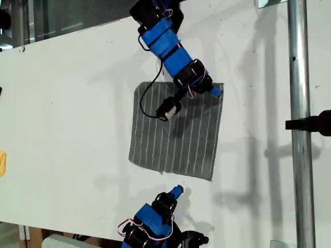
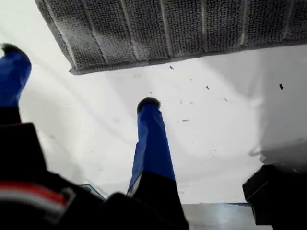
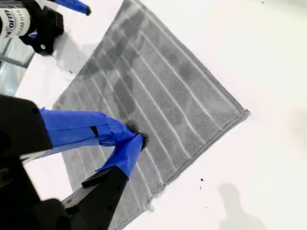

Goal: Grasp corners of a towel and fold twice.

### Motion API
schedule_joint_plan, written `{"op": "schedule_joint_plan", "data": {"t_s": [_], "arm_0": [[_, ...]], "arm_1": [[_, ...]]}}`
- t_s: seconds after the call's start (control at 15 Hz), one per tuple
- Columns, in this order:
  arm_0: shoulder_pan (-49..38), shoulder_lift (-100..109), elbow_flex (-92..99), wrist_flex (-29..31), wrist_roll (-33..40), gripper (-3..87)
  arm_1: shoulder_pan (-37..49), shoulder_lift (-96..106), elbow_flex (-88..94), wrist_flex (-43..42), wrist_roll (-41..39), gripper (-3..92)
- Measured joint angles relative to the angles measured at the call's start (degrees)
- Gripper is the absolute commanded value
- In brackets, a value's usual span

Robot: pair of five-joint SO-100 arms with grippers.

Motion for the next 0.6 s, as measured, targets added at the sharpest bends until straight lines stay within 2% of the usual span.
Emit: {"op": "schedule_joint_plan", "data": {"t_s": [0.6], "arm_0": [[0.35,-0.35,0.0,0.09,0.0,-2.8]], "arm_1": [[1.58,-9.4,-1.32,-8.79,0.0,32.6]]}}
